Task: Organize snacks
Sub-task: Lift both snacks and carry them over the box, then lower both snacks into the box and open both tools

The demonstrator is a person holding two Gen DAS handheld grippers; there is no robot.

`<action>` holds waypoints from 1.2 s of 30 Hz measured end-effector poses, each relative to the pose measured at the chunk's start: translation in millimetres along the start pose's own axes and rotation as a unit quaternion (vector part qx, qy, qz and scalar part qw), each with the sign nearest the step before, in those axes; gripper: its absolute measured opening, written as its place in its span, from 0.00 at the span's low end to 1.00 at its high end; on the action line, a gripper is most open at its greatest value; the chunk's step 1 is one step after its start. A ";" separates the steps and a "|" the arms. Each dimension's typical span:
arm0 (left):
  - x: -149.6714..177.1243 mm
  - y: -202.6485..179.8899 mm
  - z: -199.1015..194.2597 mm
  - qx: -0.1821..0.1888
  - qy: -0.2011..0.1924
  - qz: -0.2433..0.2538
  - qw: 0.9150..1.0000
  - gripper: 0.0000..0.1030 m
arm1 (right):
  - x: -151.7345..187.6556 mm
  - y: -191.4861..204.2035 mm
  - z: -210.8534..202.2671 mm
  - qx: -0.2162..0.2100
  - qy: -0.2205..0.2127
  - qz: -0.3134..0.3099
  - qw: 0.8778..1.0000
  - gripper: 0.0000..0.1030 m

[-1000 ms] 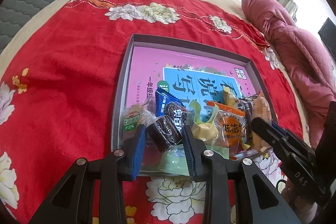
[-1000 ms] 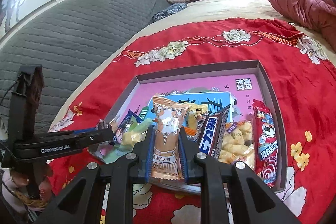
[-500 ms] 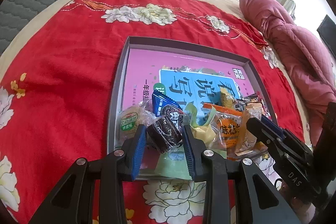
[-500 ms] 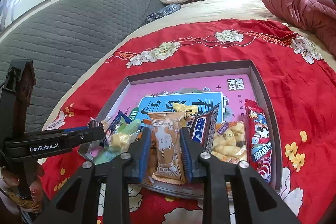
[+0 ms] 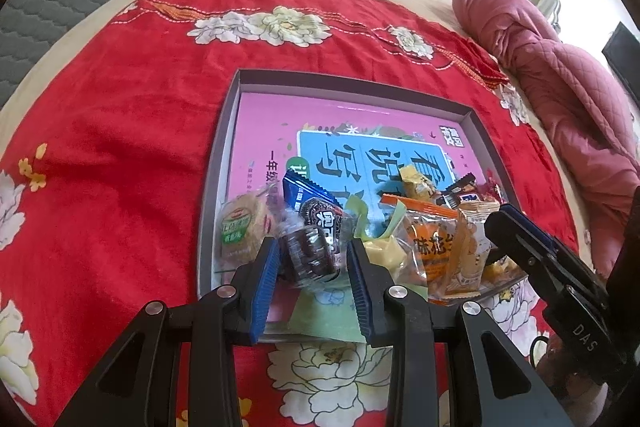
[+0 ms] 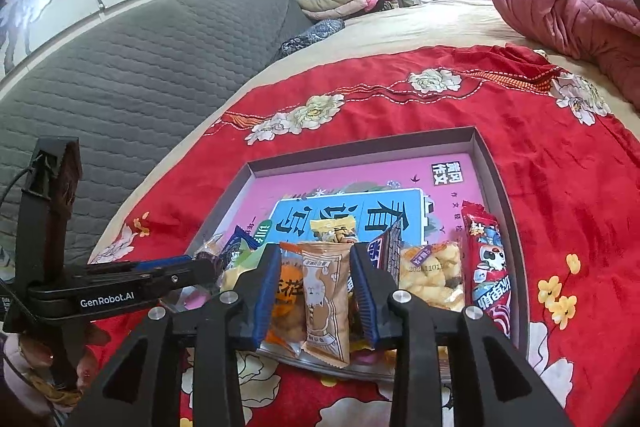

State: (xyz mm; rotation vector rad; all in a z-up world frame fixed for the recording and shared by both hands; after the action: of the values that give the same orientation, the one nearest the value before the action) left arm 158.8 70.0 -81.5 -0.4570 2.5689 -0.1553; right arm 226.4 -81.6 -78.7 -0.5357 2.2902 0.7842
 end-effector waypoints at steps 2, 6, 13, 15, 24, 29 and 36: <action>-0.2 -0.3 -0.4 -0.002 0.000 0.001 1.000 0.38 | 0.0 0.4 0.0 -0.001 0.000 0.001 1.000 0.34; -1.0 0.3 -3.2 -0.004 -0.002 0.001 1.000 0.43 | -0.7 0.4 -0.2 -0.002 -0.002 0.002 1.000 0.34; -3.6 -2.5 -11.8 -0.006 -0.009 0.005 1.000 0.51 | -2.9 0.9 -4.4 -0.005 -0.008 0.004 1.000 0.50; -4.6 -3.6 -15.0 -0.005 -0.012 0.005 1.000 0.51 | -4.2 1.9 -7.1 -0.009 -0.012 0.005 1.000 0.51; -5.9 -8.4 -29.5 -0.012 -0.022 0.015 1.000 0.57 | -9.4 8.8 -20.5 0.007 -0.037 -0.023 0.999 0.60; -5.2 -12.4 -41.5 -0.011 -0.031 0.020 0.999 0.58 | -7.4 12.3 -32.4 0.017 -0.052 -0.037 0.998 0.66; 1.0 -18.4 -54.3 -0.011 -0.038 0.024 0.999 0.68 | -4.7 12.9 -55.4 0.036 -0.072 -0.038 0.996 0.80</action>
State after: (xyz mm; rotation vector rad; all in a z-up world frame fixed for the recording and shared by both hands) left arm 135.4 53.6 -31.9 -0.4020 2.5060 -0.0903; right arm 197.9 -107.6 -36.6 -0.5134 2.1451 0.6789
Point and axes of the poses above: each gripper's, at about its wrist camera, not at the fingertips, and z roughly the way its jaws point, y to its left, x to its underside, the point moved 8 cm from there along z, roughly the way its jaws point, and after that the axes turned 2 degrees about z, right-handed, at the moved point
